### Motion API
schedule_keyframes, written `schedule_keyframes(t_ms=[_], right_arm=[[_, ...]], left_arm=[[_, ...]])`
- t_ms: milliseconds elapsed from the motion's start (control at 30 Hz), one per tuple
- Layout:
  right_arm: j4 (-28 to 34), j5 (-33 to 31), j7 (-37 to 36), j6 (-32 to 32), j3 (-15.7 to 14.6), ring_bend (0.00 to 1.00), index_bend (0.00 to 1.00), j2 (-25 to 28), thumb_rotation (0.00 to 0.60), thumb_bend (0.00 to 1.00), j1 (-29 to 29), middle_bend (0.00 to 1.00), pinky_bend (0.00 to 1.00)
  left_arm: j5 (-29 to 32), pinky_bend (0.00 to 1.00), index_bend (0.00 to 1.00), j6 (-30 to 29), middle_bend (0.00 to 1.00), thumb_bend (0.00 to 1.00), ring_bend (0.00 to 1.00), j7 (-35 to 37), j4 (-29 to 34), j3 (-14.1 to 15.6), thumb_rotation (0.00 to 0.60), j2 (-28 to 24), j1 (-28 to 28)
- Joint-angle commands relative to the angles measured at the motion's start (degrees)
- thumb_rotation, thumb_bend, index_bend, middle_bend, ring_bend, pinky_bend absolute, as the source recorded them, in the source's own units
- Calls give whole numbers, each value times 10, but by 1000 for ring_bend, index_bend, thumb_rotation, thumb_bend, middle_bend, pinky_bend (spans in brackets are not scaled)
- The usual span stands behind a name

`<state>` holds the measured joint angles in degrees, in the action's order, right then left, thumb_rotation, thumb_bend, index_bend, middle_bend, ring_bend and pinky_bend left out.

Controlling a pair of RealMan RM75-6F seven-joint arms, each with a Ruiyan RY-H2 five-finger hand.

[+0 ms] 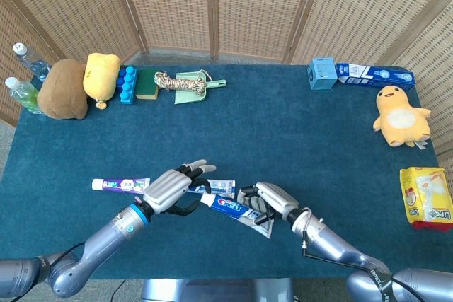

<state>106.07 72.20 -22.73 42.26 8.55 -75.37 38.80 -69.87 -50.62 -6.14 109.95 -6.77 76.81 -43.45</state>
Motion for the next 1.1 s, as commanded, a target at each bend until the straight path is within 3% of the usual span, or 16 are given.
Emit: schedule_keyframes(t_ms=[33,300,700,1100], right_arm=[[-1,-4,3,1,0,681,925,-1,600,471,1,723,712],[-3,-11,2,2,2,683,925,-3,600,472,2,723,712],[-5,-38,9,12,14,683,922,-11,600,472,3,723,712],[5,-35,-32,13,24,688,920,-5,600,473,-7,723,714]], left_arm=[[1,128,384,-1,129,458,21,0,0,0,600,-1,0],[9,128,399,-2,130,458,23,-4,-2,2,600,-1,0],[4,126,298,-3,106,455,9,-3,-1,4,600,-2,-1],[0,129,338,-21,113,455,9,-16,-8,3,600,8,1]])
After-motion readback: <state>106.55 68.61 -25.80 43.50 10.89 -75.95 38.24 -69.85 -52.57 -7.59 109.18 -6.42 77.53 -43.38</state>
